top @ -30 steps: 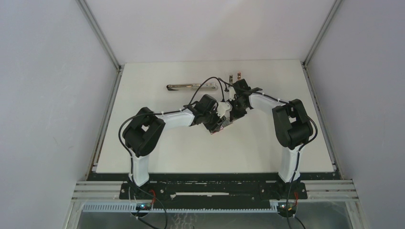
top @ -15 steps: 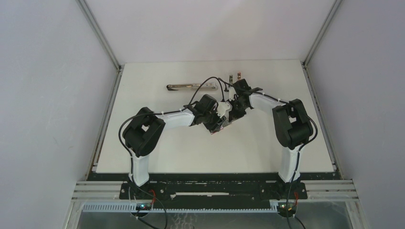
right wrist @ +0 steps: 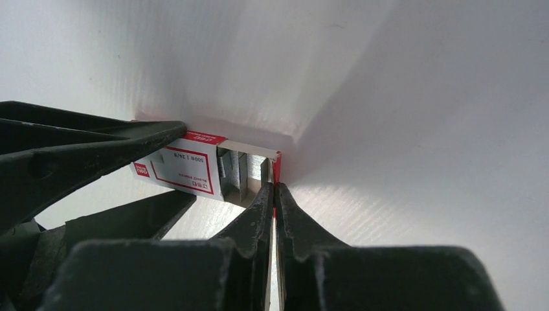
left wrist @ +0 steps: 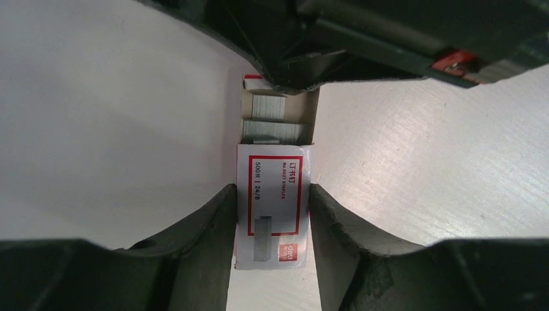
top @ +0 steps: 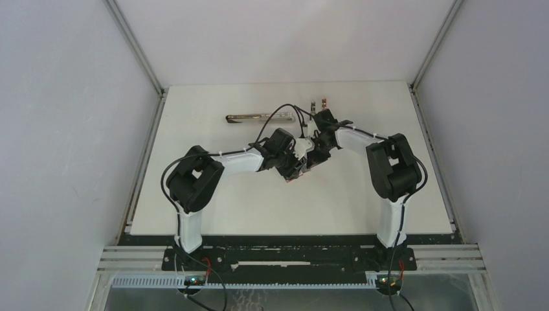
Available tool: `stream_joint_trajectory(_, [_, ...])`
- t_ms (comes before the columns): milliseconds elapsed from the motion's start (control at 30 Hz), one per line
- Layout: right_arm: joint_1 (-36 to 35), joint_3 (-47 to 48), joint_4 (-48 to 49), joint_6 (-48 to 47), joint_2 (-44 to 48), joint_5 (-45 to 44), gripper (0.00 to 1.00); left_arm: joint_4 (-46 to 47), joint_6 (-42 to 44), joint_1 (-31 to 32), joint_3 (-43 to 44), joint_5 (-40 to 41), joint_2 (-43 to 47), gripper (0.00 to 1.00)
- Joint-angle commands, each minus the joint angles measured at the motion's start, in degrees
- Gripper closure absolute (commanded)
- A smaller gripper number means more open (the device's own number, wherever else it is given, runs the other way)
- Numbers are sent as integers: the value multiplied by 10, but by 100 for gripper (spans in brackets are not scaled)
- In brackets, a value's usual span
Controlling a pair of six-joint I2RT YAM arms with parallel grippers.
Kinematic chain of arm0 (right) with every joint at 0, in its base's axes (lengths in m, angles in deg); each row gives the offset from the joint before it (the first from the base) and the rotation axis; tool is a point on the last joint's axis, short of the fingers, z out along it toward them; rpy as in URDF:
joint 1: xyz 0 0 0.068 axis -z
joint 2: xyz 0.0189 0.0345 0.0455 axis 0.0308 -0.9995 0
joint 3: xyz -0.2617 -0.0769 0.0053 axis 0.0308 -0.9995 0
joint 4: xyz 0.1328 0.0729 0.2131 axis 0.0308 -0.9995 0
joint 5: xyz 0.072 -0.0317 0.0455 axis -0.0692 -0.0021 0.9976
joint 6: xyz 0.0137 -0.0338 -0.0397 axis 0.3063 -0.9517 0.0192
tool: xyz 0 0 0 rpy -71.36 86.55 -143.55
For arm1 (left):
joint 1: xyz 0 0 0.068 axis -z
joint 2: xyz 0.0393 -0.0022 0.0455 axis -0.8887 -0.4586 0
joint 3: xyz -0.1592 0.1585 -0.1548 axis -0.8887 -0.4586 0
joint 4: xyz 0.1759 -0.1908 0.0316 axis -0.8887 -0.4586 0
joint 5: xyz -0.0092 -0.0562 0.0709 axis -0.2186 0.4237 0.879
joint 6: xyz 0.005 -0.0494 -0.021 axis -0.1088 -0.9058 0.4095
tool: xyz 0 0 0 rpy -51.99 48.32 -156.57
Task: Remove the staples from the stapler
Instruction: Close the staple box at the center of the board.
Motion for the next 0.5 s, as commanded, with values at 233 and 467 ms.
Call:
stream_joint_trajectory(233, [-10, 2, 22, 19, -15, 72, 97, -7, -19, 6, -19, -13, -22, 50])
stream_joint_trajectory(467, [-12, 3, 23, 19, -15, 87, 97, -6, -21, 6, -16, -14, -25, 50])
